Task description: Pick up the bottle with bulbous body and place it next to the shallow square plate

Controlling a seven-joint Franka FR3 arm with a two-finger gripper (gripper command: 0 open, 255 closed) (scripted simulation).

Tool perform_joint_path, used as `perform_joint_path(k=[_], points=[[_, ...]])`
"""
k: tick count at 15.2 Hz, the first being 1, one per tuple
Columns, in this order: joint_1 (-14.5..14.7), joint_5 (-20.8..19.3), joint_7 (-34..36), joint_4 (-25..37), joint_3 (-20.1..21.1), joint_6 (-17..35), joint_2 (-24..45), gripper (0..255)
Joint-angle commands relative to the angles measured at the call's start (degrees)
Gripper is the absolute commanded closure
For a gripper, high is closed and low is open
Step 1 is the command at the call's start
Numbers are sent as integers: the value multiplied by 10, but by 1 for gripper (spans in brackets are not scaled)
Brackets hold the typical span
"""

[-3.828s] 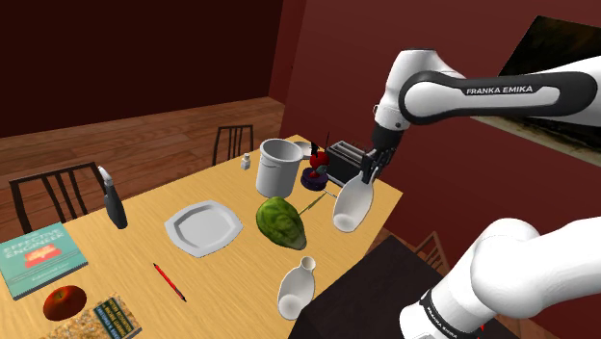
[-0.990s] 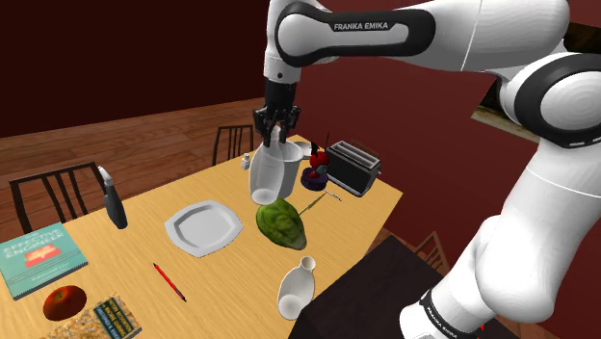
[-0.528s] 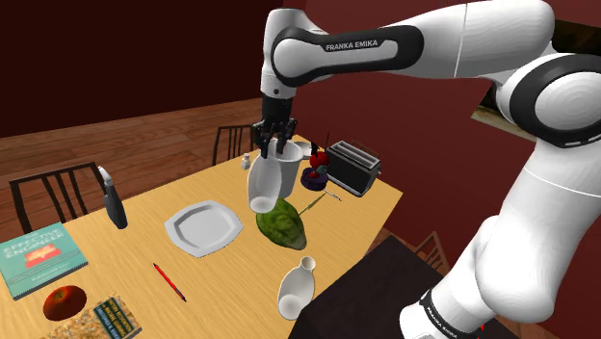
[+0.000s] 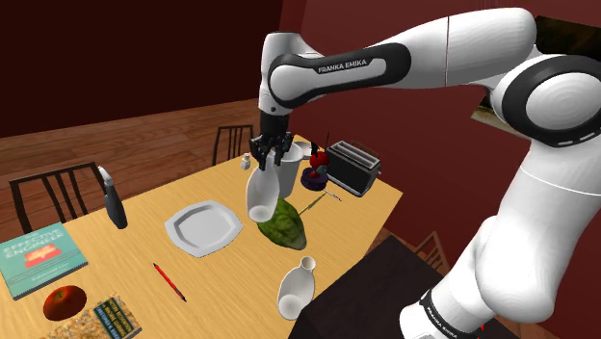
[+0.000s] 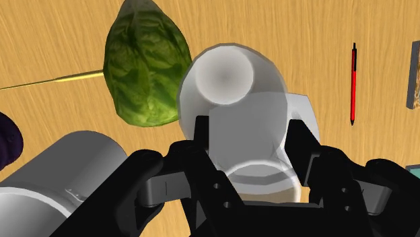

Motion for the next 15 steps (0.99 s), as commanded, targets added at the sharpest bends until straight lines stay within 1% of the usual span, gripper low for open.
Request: perform_joint_path(k=[1, 15], points=[[0, -1, 1, -8, 0, 13, 5, 255], [2, -8, 6, -58, -2, 108, 50, 255]])
